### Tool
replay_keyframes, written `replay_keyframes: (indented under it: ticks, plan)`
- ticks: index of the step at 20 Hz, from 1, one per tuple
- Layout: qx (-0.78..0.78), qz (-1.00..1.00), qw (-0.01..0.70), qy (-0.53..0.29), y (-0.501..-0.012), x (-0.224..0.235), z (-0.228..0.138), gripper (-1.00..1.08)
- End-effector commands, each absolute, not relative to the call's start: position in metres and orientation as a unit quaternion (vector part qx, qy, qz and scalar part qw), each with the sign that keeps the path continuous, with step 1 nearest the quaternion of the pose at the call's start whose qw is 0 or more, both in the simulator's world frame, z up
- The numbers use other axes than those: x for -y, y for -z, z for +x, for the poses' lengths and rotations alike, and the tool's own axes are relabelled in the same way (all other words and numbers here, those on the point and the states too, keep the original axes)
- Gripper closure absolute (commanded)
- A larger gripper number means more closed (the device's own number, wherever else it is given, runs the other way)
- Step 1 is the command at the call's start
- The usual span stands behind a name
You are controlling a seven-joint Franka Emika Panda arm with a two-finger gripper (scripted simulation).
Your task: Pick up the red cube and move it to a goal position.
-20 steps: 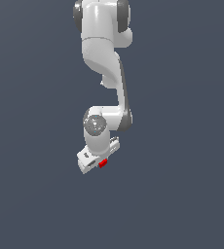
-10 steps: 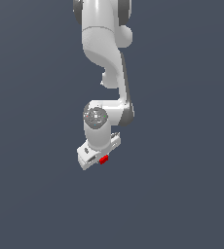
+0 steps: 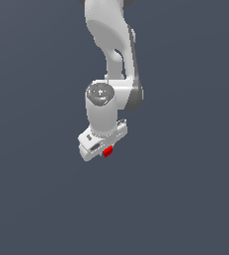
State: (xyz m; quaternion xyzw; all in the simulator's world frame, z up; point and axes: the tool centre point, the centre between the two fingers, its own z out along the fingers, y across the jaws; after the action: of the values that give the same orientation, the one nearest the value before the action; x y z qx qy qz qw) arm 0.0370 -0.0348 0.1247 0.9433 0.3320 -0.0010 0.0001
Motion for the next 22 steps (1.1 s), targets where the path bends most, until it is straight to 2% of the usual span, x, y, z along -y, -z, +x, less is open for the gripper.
replay_keyframes:
  ticks: [1, 15, 22]
  plan:
    - [-0.332, 0.943, 0.001, 0.000, -0.152, 0.031, 0.031, 1.08]
    - [-0.333, 0.943, 0.000, 0.000, -0.314, 0.006, -0.004, 1.08]
    - [-0.332, 0.943, 0.000, 0.000, -0.375, -0.003, -0.015, 1.08]
